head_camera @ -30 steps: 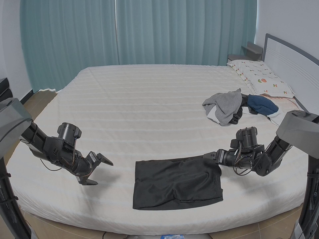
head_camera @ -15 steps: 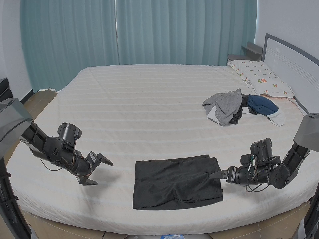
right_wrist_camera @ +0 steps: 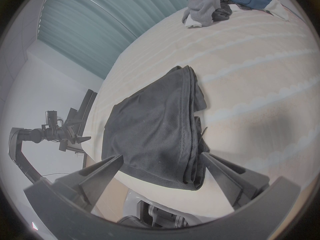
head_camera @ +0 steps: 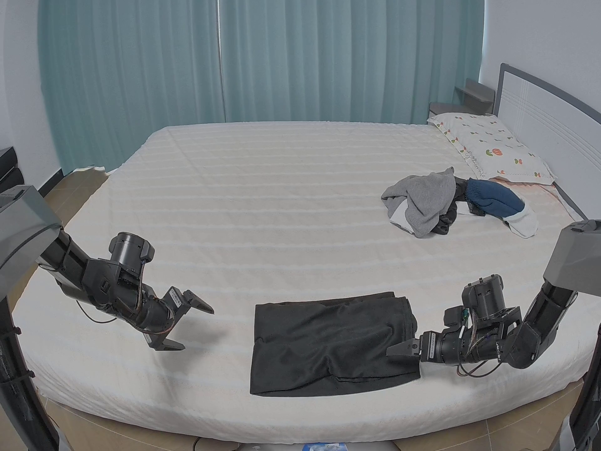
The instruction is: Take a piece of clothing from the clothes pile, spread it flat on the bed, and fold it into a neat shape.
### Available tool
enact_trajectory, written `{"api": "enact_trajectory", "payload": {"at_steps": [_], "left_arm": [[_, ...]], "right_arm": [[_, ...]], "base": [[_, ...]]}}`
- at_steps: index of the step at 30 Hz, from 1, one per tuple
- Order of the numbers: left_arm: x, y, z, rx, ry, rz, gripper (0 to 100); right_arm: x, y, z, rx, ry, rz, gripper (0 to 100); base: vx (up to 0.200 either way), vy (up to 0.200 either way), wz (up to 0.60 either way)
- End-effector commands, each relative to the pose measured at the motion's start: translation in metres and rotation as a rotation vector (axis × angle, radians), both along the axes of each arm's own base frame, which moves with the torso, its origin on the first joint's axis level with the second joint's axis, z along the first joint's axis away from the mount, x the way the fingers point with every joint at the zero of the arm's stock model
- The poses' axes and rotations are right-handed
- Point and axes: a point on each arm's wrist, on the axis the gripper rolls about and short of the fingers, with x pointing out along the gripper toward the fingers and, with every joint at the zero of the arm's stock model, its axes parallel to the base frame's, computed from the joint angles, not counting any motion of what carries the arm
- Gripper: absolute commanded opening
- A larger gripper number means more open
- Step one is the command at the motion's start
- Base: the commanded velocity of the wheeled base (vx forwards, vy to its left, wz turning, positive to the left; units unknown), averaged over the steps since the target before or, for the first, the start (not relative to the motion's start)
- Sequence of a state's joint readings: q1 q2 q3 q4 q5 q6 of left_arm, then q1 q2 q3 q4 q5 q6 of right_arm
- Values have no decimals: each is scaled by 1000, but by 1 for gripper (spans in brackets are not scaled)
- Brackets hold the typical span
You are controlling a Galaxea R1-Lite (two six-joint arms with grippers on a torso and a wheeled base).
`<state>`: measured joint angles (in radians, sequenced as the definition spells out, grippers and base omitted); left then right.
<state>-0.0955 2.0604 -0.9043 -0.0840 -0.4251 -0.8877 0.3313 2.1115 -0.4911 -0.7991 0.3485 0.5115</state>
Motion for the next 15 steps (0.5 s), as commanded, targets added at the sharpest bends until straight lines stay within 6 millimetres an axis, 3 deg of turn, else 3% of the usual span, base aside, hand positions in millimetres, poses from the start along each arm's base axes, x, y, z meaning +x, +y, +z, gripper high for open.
{"api": "enact_trajectory", "payload": {"at_steps": [1,6,7,15], "left_arm": [[0,0,0,0,0,1,100],[0,0,0,1,0,2,100],[0,0,0,0,0,1,100],[0,0,0,-2,1,1,100]], "right_arm": [[0,1,-9,-10,27,3,100],[3,3,-12,-15,30,9,100],[3,4,-13,-15,26,9,0],[-1,2,-11,-21,15,1,0]], "base": [[0,0,0],[0,0,0],[0,0,0],[0,0,0]]}}
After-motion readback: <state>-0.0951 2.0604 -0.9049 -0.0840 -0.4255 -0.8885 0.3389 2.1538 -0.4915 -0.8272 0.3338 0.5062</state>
